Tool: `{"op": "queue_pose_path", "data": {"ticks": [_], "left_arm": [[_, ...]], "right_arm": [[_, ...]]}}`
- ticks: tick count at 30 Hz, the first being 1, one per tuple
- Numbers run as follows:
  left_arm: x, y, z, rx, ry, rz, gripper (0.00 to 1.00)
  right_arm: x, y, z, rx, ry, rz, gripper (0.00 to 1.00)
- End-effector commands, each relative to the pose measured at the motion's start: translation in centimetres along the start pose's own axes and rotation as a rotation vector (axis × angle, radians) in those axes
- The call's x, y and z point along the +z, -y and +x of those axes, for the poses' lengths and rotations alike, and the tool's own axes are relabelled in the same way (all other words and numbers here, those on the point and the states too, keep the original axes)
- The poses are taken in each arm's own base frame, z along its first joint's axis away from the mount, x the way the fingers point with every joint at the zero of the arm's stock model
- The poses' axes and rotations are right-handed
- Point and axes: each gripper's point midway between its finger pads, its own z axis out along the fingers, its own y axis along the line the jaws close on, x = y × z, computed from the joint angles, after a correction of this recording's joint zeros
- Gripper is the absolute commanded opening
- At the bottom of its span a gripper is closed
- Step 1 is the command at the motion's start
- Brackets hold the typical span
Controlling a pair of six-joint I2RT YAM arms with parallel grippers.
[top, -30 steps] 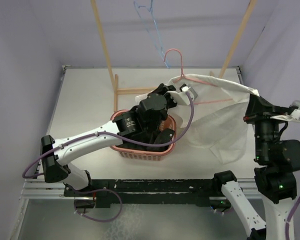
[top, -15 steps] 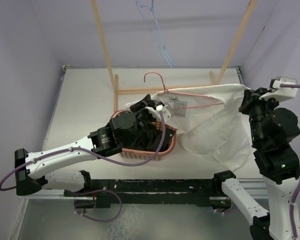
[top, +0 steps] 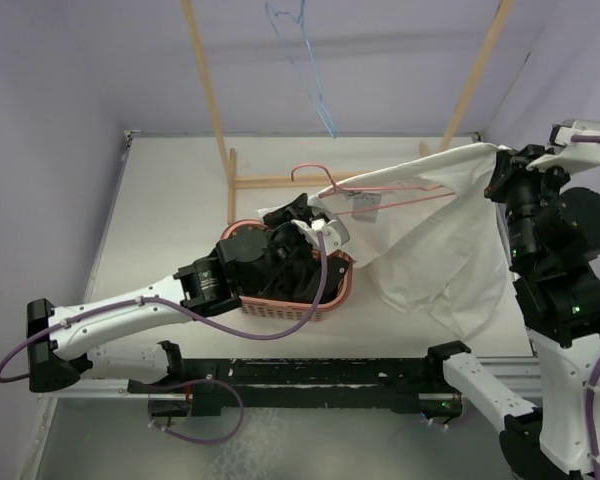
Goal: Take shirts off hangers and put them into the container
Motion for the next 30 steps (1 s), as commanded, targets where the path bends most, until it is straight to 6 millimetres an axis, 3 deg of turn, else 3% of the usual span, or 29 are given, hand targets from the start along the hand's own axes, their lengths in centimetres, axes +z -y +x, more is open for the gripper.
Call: {"op": "queue_pose_path", "data": {"ticks": [1, 6, 13, 23, 30], "left_arm": [[-1.6, -2.5, 2.1, 0.024, -0.079, -0.058, 0.00], [-0.7, -2.5, 3.2, 0.082, -0.156, -0.113, 0.00], [-0.4, -3.0, 3.7, 0.116, -0.203, -0.162, 0.00], [-3.5, -6.1, 2.5, 0.109, -0.115, -0.182, 0.00], [-5.1, -4.5, 2.4, 0.156, -0.055, 0.005, 0.00]], "right_arm": [[0.2, 2.8, -7.1, 0.057, 0.226, 0.161, 0.00], [0.4, 2.0, -9.2, 0.057, 0.250, 0.121, 0.00], [-1.0, 4.2, -12.5, -0.009, 0.307, 0.224, 0.00], [-0.9, 5.0, -12.2, -0.067, 0.313, 0.276, 0.00], [-0.8, 4.9, -12.8, -0.063, 0.325, 0.276, 0.00]]}}
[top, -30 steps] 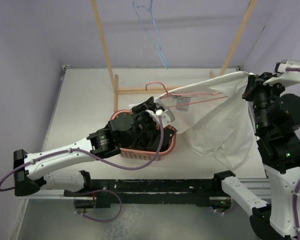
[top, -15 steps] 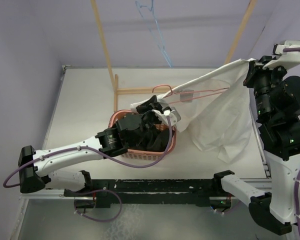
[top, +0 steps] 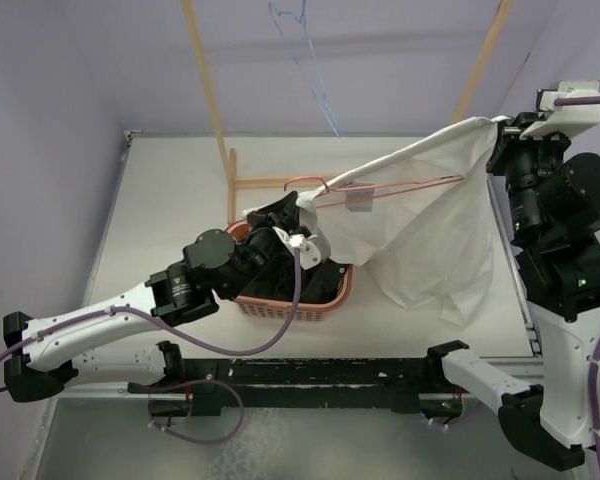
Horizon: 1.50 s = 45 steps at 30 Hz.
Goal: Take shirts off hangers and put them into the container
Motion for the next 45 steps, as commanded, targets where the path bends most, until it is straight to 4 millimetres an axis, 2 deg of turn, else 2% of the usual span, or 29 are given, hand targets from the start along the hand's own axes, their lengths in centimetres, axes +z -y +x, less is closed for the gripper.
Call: {"op": "queue_pose_path", "data": {"ticks": [1, 4, 7, 11, 13, 16, 19, 21, 23, 27, 30, 33, 35, 41, 45], "left_arm": [[-3.1, -1.2, 4.4, 0.083, -0.173, 0.011, 0.00], [-3.0, -0.9, 4.3, 0.095, -0.164, 0.034, 0.00], [-3.1, -0.5, 3.9, 0.074, -0.139, 0.057, 0.00], [-2.3, -0.2, 3.7, 0.082, -0.127, 0.049, 0.00], [-1.4, 0.5, 3.4, 0.098, -0.121, 0.060, 0.00], [0.6, 1.5, 2.8, 0.129, -0.113, 0.076, 0.00], [2.6, 2.3, 1.8, 0.143, -0.097, 0.099, 0.00], [3.5, 2.2, 0.7, 0.133, -0.065, 0.105, 0.00], [4.0, 2.0, -0.3, 0.117, -0.028, 0.112, 0.00], [3.7, 1.6, -1.9, 0.067, 0.031, 0.131, 0.00], [2.8, 1.2, -2.4, 0.037, 0.057, 0.148, 0.00], [1.5, 1.1, -3.4, -0.008, 0.106, 0.194, 0.00], [0.5, 1.2, -3.9, -0.030, 0.129, 0.239, 0.00], [-1.8, 2.5, -3.7, -0.060, 0.119, 0.374, 0.00], [-2.4, 3.1, -3.5, -0.073, 0.119, 0.407, 0.00]], "right_arm": [[-3.1, 7.5, -8.0, 0.087, 0.258, 0.337, 0.00], [-2.7, 7.2, -8.0, 0.085, 0.256, 0.327, 0.00], [-1.7, 6.7, -7.0, 0.067, 0.218, 0.315, 0.00], [-0.7, 4.3, -4.2, 0.069, 0.125, 0.202, 0.00], [-1.0, 2.5, -2.6, 0.085, 0.068, 0.105, 0.00], [-2.3, -0.9, -0.6, 0.123, -0.016, -0.089, 0.17], [-4.9, -4.1, 1.3, 0.175, -0.109, -0.282, 0.48], [-6.8, -5.2, 2.6, 0.194, -0.163, -0.365, 0.65], [-9.3, -6.9, 3.5, 0.219, -0.202, -0.487, 0.70], [-13.0, -8.1, 4.5, 0.228, -0.208, -0.620, 0.70], [-14.7, -8.3, 4.9, 0.210, -0.183, -0.671, 0.61], [-15.1, -9.0, 5.8, 0.179, -0.189, -0.723, 0.47], [-15.4, -9.6, 6.1, 0.167, -0.202, -0.767, 0.43], [-16.6, -10.9, 6.3, 0.150, -0.227, -0.879, 0.45], [-16.8, -11.7, 6.7, 0.152, -0.252, -0.934, 0.45]]}}
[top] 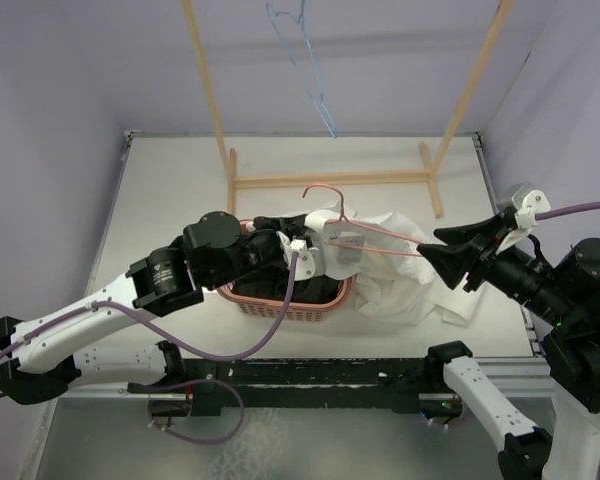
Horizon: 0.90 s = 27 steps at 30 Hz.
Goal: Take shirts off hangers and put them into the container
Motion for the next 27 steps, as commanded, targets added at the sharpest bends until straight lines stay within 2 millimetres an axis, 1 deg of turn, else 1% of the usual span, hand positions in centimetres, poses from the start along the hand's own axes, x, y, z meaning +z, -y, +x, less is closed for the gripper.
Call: {"op": "queue_pose_path", "data": {"ticks": [1, 6, 10, 13, 17, 22, 23, 25, 27], "left_arm": [[-1.2, -0.4, -1.9, -0.057, 0.071, 0.023, 0.00], [-0.8, -0.1, -2.1, -0.064, 0.069, 0.049, 0.00], [-0.8, 0.0, -2.6, -0.072, 0.078, 0.073, 0.00], [-0.8, 0.2, -3.0, -0.076, 0.078, 0.102, 0.00], [-0.8, 0.1, -3.6, -0.081, 0.084, 0.124, 0.00], [-0.8, -0.2, -4.0, -0.084, 0.093, 0.121, 0.00], [-0.9, -0.2, -4.0, -0.085, 0.094, 0.120, 0.00], [-0.7, -0.2, -4.1, -0.085, 0.094, 0.120, 0.00], [-0.5, -0.2, -4.0, -0.087, 0.088, 0.119, 0.00]], "right_arm": [[0.4, -1.6, 0.1, -0.017, -0.017, -0.114, 0.44], [1.1, -1.6, 0.4, -0.009, -0.034, -0.134, 0.44], [1.7, -1.5, 1.1, 0.004, -0.057, -0.155, 0.42], [2.2, -1.4, 1.9, 0.013, -0.080, -0.163, 0.37], [2.7, -1.0, 2.8, 0.023, -0.105, -0.160, 0.36], [3.0, -1.0, 3.5, 0.033, -0.121, -0.172, 0.35], [3.1, -1.0, 3.5, 0.031, -0.121, -0.172, 0.33], [3.1, -1.1, 3.5, 0.031, -0.122, -0.183, 0.25], [3.0, -1.2, 3.5, 0.030, -0.120, -0.186, 0.12]]}}
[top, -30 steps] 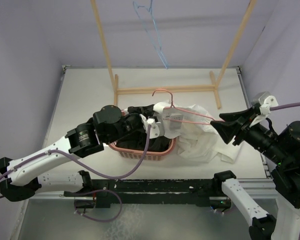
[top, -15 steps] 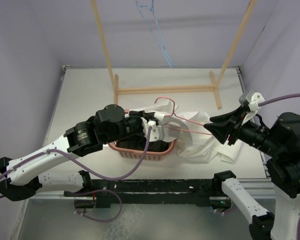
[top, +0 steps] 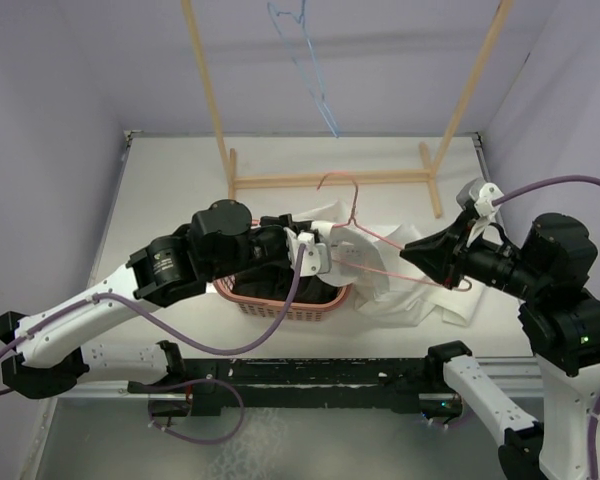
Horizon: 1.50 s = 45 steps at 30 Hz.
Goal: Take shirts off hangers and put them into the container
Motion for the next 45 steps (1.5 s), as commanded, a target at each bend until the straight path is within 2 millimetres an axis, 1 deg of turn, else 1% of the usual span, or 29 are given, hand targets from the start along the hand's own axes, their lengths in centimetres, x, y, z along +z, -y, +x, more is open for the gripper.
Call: {"op": "queue_pose_path", "data": {"ticks": [1, 4, 9, 11, 12, 13, 14, 15, 19, 22, 24, 26, 28, 32, 34, 36, 39, 40, 42, 45], "left_arm": [[-0.7, -2.2, -3.0, -0.028, 0.088, -0.057, 0.00], [0.2, -2.5, -2.7, -0.033, 0.072, -0.076, 0.00], [1.8, -3.5, -2.6, -0.044, 0.054, -0.127, 0.00], [2.4, -4.3, -2.3, -0.053, 0.040, -0.177, 0.36], [2.6, -4.6, -2.1, -0.059, 0.034, -0.201, 0.43], [2.7, -4.9, -1.9, -0.067, 0.026, -0.226, 0.47], [2.7, -5.3, -1.6, -0.079, 0.017, -0.252, 0.55], [2.7, -5.6, -1.4, -0.088, 0.012, -0.277, 0.59], [2.5, -6.9, -0.7, -0.113, 0.001, -0.365, 0.63], [2.8, -8.2, -1.0, -0.143, 0.000, -0.414, 0.64], [2.8, -8.7, -1.0, -0.161, -0.012, -0.434, 0.64], [2.8, -8.4, -0.6, -0.173, -0.030, -0.428, 0.63], [2.4, -7.9, 0.1, -0.202, -0.040, -0.431, 0.63], [0.0, -7.2, 2.1, -0.291, -0.069, -0.477, 0.61], [-1.3, -6.3, 3.0, -0.328, -0.077, -0.478, 0.60], [-2.5, -5.5, 3.9, -0.360, -0.079, -0.479, 0.59], [-4.1, -4.7, 5.1, -0.391, -0.085, -0.498, 0.58], [-4.5, -4.5, 5.5, -0.397, -0.089, -0.504, 0.58], [-5.1, -4.2, 6.3, -0.405, -0.098, -0.520, 0.57], [-5.4, -3.5, 7.1, -0.420, -0.110, -0.520, 0.56]], "right_arm": [[0.1, -0.2, -0.7, -0.028, 0.025, -0.018, 0.07], [0.0, -0.1, -0.7, -0.028, 0.029, -0.011, 0.01], [0.0, -0.4, -0.5, -0.014, 0.028, -0.021, 0.00], [-0.1, 0.2, -0.5, -0.009, 0.029, 0.013, 0.00], [-0.1, 0.5, -0.5, -0.002, 0.028, 0.038, 0.00], [-0.3, 0.9, -0.4, 0.008, 0.028, 0.068, 0.00], [-0.5, 1.3, -0.4, 0.021, 0.029, 0.100, 0.00], [-0.8, 1.7, -0.4, 0.032, 0.029, 0.140, 0.00], [-2.7, 4.9, -0.9, 0.082, 0.052, 0.375, 0.00], [-4.6, 7.6, -1.4, 0.100, 0.088, 0.574, 0.00], [-5.5, 8.4, -1.9, 0.100, 0.115, 0.640, 0.00], [-5.5, 8.2, -2.3, 0.099, 0.130, 0.630, 0.00], [-5.4, 8.2, -2.4, 0.100, 0.127, 0.624, 0.00], [-5.4, 8.1, -2.8, 0.111, 0.140, 0.624, 0.00], [-5.6, 8.2, -3.1, 0.114, 0.146, 0.635, 0.00], [-6.0, 8.3, -3.8, 0.106, 0.158, 0.649, 0.00], [-6.5, 7.5, -5.1, 0.098, 0.181, 0.627, 0.00], [-6.9, 7.0, -5.7, 0.093, 0.197, 0.618, 0.00], [-7.4, 6.2, -6.3, 0.089, 0.206, 0.597, 0.00], [-8.1, 5.9, -6.6, 0.086, 0.210, 0.610, 0.00]]}}
